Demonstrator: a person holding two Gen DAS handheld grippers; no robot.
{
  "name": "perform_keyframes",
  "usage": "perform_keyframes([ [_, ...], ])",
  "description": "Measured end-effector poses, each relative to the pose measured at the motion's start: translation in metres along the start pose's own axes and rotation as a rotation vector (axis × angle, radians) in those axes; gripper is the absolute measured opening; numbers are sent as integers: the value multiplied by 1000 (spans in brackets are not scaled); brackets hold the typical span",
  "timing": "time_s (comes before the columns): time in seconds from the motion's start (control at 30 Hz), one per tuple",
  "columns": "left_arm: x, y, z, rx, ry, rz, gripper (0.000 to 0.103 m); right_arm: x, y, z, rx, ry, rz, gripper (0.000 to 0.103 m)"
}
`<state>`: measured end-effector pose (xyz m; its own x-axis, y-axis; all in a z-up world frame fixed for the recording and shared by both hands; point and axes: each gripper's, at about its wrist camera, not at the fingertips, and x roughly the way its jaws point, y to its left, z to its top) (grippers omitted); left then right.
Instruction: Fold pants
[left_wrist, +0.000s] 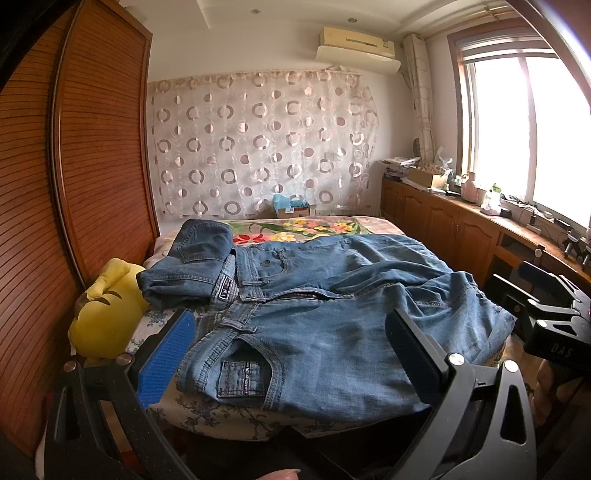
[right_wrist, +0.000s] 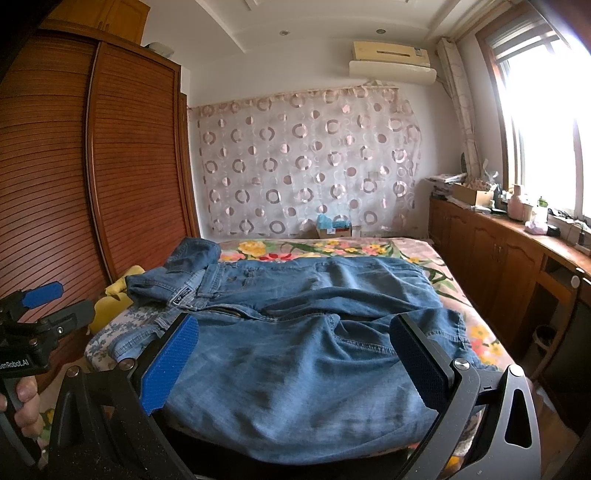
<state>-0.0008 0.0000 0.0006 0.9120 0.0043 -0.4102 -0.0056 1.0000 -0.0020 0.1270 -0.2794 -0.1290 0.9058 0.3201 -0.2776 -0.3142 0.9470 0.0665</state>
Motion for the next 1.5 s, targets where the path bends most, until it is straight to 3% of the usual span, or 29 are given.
perform_keyframes([
  [0.93,0,0,0,0,3,-1,103,1,0,0,6,-2,-5,103],
  [1.13,-2,-2,-7,3,53,-5,103,5,-3,-5,14,22,-14,103],
  [1.5,48,11,-25,-15,136,-11,103,18,-20,-15,33,96,-57,103],
])
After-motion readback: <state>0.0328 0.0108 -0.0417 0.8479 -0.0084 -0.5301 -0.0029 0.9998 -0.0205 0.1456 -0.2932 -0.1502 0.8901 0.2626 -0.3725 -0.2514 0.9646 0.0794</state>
